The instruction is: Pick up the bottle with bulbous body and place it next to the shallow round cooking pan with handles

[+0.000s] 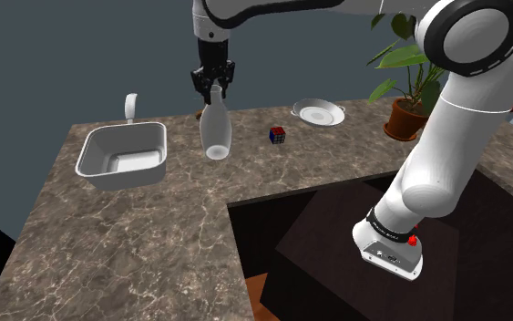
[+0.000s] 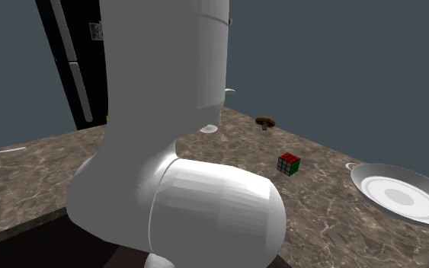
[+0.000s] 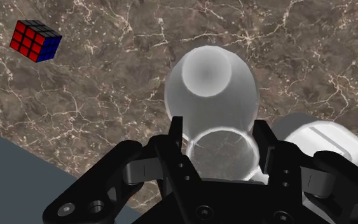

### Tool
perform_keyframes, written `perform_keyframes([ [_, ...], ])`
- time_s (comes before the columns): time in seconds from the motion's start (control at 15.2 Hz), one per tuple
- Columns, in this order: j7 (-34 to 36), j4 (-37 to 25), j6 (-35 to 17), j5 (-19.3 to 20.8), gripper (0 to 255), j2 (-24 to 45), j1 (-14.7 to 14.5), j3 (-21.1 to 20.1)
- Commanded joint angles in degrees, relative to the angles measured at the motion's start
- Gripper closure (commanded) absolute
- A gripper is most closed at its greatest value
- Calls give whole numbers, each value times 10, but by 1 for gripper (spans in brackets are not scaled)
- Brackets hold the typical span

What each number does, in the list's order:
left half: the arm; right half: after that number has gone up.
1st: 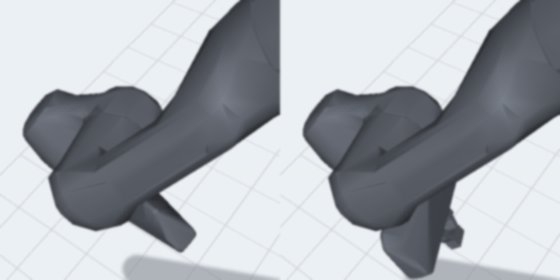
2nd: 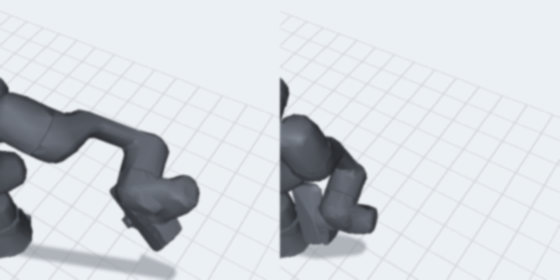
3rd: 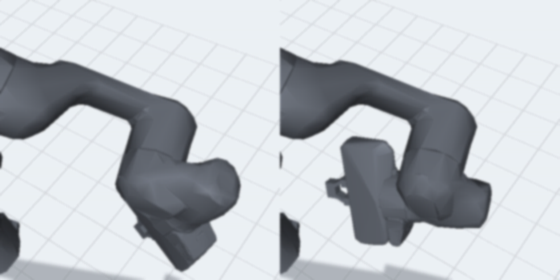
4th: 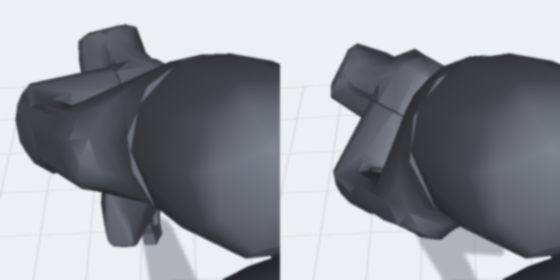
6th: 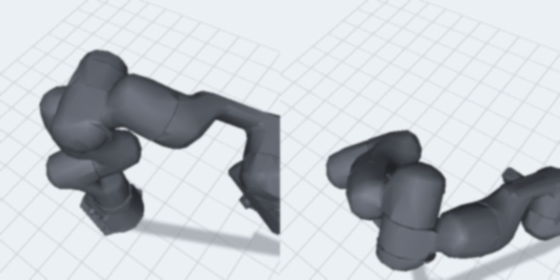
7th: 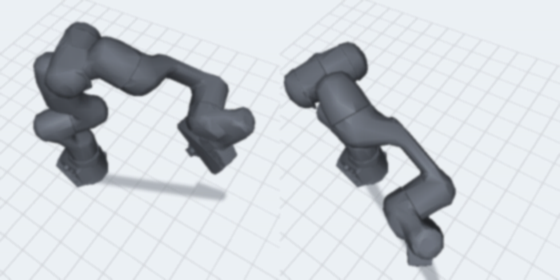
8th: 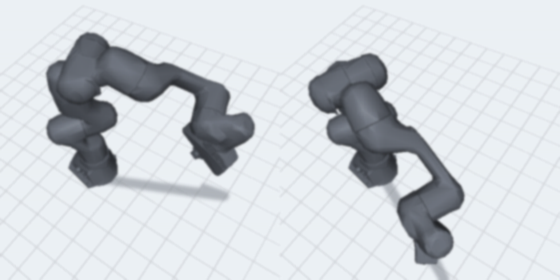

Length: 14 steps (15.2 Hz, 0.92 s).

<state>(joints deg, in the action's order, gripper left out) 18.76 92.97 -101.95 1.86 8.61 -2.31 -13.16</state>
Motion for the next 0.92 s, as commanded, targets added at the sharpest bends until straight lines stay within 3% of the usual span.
perform_keyframes([
  [0.0,1,-11,12,0,255,-1,0,0],
  [0.86,-155,-20,104,-21,255,-85,83,69],
])
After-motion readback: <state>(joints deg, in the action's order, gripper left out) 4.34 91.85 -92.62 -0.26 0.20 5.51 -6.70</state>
